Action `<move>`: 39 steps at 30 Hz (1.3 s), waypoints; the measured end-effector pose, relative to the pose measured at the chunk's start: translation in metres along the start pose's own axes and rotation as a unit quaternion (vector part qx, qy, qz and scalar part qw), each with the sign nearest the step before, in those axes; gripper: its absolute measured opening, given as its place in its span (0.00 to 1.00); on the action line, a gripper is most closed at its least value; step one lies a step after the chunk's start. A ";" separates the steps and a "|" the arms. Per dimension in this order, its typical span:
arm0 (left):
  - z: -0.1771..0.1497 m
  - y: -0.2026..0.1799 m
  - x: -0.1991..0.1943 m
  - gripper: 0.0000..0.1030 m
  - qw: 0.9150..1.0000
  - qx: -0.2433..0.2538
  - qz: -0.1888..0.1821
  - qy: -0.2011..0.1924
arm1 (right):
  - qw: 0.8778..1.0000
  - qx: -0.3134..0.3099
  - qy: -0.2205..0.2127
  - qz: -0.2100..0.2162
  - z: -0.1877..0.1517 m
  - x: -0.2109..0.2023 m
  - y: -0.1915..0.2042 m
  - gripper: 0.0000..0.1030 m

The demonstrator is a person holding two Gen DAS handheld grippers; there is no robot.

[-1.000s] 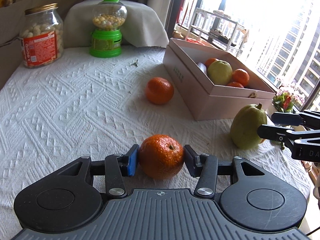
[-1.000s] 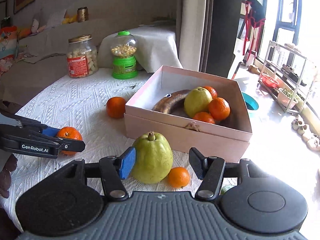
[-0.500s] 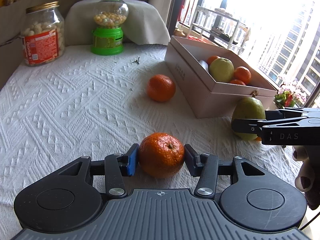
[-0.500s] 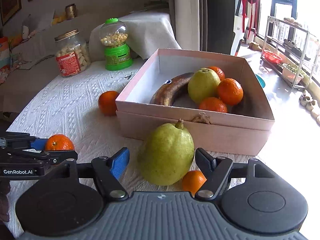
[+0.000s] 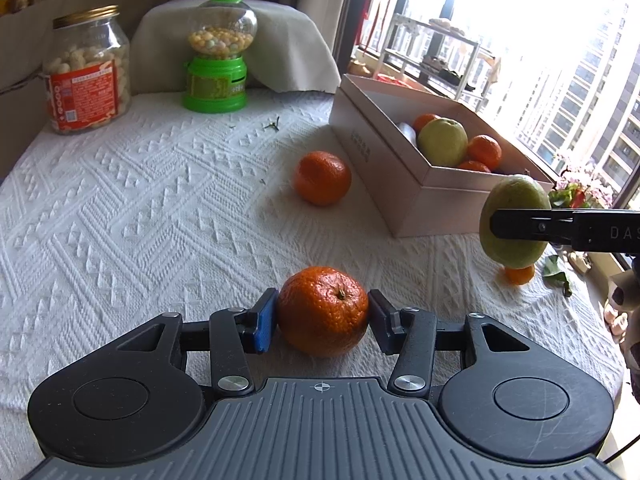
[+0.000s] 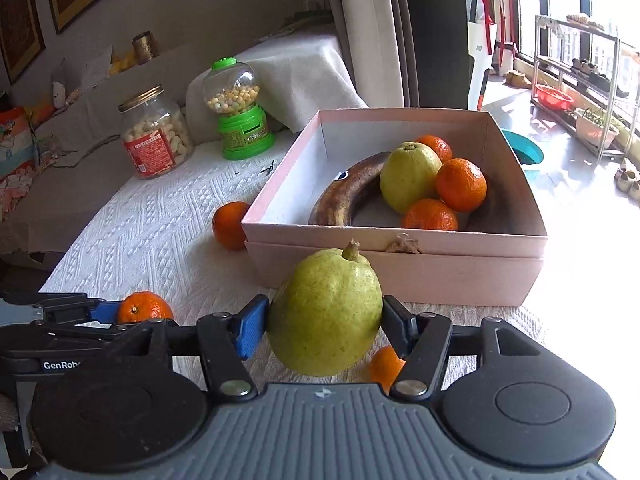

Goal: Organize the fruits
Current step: 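Lower the pear into the pink box and open the right gripper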

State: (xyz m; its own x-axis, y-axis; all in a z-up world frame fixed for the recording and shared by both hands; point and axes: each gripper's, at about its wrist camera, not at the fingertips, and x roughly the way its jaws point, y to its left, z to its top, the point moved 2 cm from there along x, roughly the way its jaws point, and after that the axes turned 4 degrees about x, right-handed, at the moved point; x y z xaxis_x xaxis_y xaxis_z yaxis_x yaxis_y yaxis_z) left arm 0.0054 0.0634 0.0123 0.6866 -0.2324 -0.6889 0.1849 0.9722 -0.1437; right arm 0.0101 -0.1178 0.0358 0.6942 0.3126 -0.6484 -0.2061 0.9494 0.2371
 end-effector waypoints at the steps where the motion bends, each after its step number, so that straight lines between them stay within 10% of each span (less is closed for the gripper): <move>1: 0.001 0.000 -0.002 0.52 1.000 0.000 0.001 -0.004 | 1.000 0.005 -0.008 0.007 0.003 -0.006 0.000 0.60; 9: 0.121 -0.018 -0.030 0.52 0.992 0.035 -0.043 -0.114 | 0.991 -0.012 -0.132 0.001 0.062 -0.070 -0.004 0.60; 19: 0.208 -0.050 0.125 0.50 0.995 0.074 -0.047 -0.051 | 0.991 0.007 -0.131 -0.032 0.082 -0.062 -0.038 0.60; 29: 0.161 -0.010 0.053 0.49 0.990 0.015 -0.052 -0.134 | 0.993 0.039 -0.086 -0.066 0.069 -0.037 -0.075 0.60; 39: 0.061 0.023 0.019 0.49 0.996 -0.035 -0.012 -0.082 | 0.999 -0.016 -0.043 -0.021 0.077 0.038 -0.026 0.60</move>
State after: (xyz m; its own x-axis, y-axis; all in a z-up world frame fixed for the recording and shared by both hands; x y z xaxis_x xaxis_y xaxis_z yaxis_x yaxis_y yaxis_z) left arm 0.0651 0.0795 0.0392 0.7888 -0.2509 -0.5612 0.1565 0.9648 -0.2115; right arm 0.0951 -0.1328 0.0611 0.7589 0.2708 -0.5922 -0.1977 0.9623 0.1868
